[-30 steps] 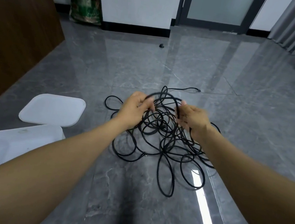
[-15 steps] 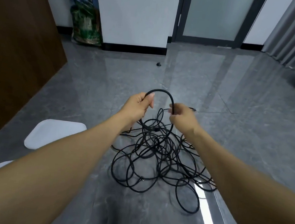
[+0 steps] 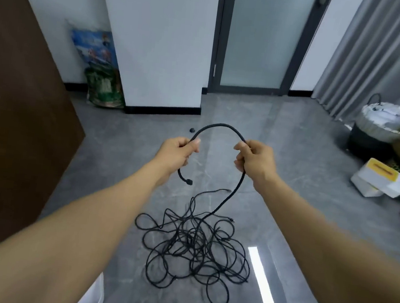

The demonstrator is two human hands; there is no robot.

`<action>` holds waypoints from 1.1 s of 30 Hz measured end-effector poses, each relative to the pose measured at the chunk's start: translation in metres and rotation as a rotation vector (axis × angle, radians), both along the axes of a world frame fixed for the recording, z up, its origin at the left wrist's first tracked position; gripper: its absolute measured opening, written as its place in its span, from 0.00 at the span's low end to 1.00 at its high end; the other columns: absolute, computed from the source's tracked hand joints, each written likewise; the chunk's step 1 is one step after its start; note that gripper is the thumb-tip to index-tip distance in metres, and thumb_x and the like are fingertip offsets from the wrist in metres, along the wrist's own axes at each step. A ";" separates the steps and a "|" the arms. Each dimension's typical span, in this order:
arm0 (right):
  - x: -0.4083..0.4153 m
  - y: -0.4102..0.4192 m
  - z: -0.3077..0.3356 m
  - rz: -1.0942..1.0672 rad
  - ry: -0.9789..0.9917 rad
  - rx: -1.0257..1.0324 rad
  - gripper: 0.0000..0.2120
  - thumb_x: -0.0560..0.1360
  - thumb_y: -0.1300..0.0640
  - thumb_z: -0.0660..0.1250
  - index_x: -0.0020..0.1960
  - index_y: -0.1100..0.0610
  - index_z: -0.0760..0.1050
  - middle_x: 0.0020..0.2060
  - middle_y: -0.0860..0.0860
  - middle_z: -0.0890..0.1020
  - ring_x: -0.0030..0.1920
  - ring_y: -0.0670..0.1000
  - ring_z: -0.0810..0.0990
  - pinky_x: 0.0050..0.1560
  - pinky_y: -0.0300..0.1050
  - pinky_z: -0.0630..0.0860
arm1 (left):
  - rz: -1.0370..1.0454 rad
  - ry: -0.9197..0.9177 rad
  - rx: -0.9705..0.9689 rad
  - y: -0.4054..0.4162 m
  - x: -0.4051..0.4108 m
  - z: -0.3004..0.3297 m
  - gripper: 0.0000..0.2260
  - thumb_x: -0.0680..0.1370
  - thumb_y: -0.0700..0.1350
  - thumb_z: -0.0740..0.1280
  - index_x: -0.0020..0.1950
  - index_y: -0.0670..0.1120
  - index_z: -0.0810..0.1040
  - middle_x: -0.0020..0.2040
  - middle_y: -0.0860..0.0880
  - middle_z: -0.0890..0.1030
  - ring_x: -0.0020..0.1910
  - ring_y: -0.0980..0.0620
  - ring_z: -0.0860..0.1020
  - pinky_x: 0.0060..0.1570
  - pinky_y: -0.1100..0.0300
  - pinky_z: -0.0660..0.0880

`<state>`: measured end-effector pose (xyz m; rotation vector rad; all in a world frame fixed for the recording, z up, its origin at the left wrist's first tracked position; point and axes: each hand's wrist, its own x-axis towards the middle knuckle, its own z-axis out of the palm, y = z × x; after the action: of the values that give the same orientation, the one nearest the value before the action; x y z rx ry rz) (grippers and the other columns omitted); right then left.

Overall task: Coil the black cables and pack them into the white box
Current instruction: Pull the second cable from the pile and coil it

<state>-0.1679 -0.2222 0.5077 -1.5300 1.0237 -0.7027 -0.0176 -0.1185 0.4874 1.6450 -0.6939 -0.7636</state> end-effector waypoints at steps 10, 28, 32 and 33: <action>-0.036 -0.047 0.271 -0.200 0.077 -0.170 0.12 0.80 0.57 0.59 0.51 0.62 0.79 0.32 0.53 0.75 0.32 0.51 0.71 0.34 0.42 0.70 | -0.058 0.039 -0.099 -0.017 -0.027 0.261 0.15 0.81 0.50 0.60 0.37 0.45 0.74 0.28 0.51 0.63 0.27 0.55 0.62 0.35 0.64 0.69; -0.076 -0.014 0.459 0.508 0.562 -1.054 0.06 0.73 0.61 0.69 0.46 0.63 0.79 0.42 0.54 0.79 0.43 0.53 0.78 0.44 0.40 0.74 | -0.325 -0.738 -0.064 -0.042 -0.096 0.454 0.15 0.83 0.48 0.54 0.45 0.42 0.76 0.42 0.45 0.79 0.42 0.51 0.75 0.49 0.55 0.73; -0.087 -0.006 0.484 0.241 0.364 -0.947 0.19 0.63 0.53 0.79 0.44 0.57 0.72 0.37 0.48 0.76 0.35 0.49 0.73 0.35 0.40 0.70 | -0.451 -0.574 -0.069 -0.038 -0.093 0.477 0.19 0.83 0.49 0.53 0.38 0.45 0.75 0.29 0.51 0.73 0.29 0.54 0.70 0.36 0.62 0.68; -0.087 -0.004 0.489 0.214 0.358 -0.903 0.21 0.62 0.51 0.79 0.45 0.56 0.71 0.38 0.47 0.76 0.34 0.47 0.73 0.34 0.39 0.71 | -0.508 -0.510 -0.077 -0.036 -0.090 0.482 0.20 0.84 0.48 0.52 0.36 0.45 0.75 0.25 0.53 0.70 0.25 0.56 0.66 0.32 0.63 0.65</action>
<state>-0.2552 -0.2261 0.9967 -2.5798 0.7996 -0.8017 -0.1075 -0.1546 0.9691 1.6200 -1.5247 -0.6538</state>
